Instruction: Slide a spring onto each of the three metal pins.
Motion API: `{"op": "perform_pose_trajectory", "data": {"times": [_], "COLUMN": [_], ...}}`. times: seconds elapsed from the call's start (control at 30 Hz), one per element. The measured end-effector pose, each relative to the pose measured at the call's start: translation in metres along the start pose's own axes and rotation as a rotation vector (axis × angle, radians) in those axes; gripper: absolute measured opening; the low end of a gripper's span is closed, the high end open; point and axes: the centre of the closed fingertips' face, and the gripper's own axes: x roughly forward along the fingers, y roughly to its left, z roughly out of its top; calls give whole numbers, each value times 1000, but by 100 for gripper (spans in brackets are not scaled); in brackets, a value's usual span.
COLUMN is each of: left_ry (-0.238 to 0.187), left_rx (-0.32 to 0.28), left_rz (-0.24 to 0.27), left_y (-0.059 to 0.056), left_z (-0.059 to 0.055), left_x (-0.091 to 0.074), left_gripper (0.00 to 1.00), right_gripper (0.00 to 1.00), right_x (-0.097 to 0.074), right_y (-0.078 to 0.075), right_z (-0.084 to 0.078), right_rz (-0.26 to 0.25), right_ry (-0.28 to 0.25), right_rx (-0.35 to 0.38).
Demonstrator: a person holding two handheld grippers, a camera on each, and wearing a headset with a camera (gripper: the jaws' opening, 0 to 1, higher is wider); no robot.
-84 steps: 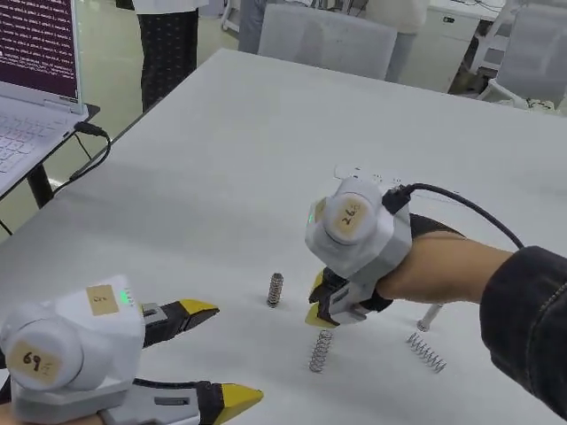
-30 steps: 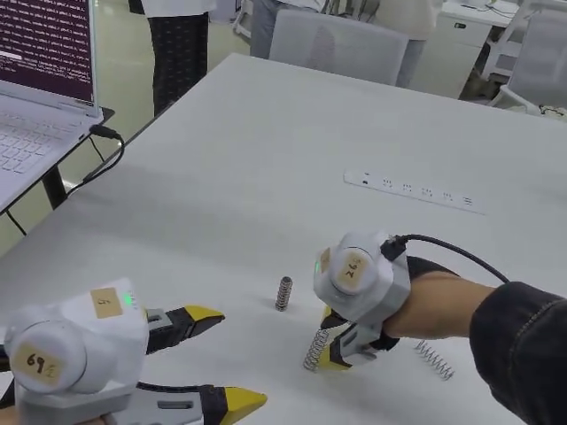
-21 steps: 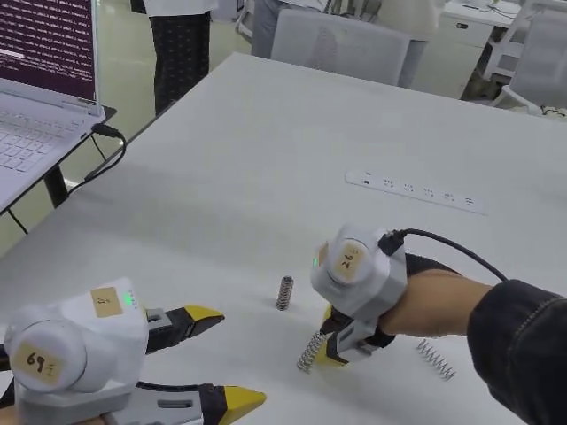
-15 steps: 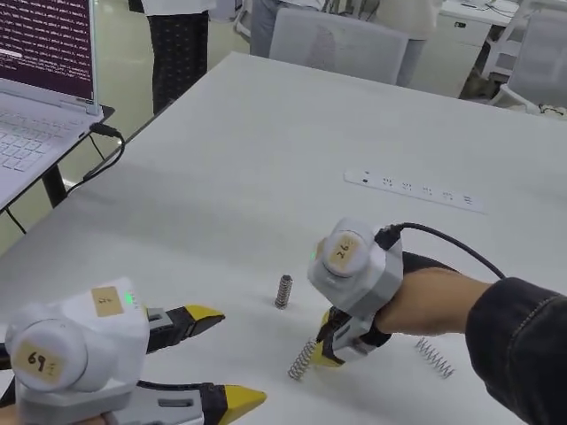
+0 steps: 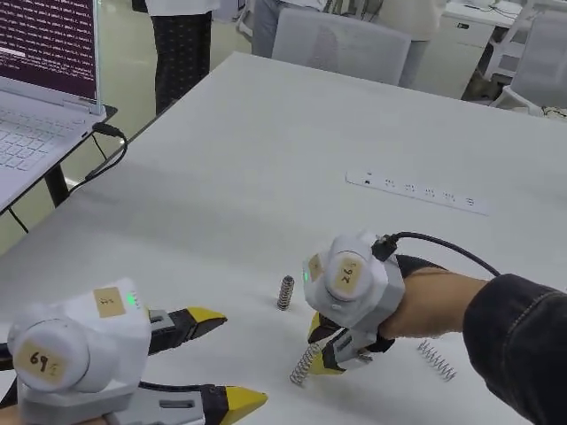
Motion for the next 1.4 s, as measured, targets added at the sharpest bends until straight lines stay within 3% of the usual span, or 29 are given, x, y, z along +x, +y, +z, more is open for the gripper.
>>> {"op": "perform_pose_trajectory", "data": {"times": [0.4,0.53,0.87,1.03,1.4], "left_ry": [5,8,7,9,15], "left_rx": [3,4,2,1,10], "left_rz": [1,0,-2,-4,-23], "left_y": [0,0,-1,0,-4], "left_z": [-1,-1,-1,-2,-4], "left_x": [-1,-1,-1,0,3], "left_gripper": [51,51,51,51,50], "right_gripper": [12,16,11,9,9], "right_x": [1,4,4,3,-18], "right_y": [3,9,18,19,17], "right_z": [2,1,-8,-6,15], "right_rz": [13,33,48,47,21], "right_ry": [4,8,46,40,5], "right_rx": [99,78,-24,-24,-14]}}
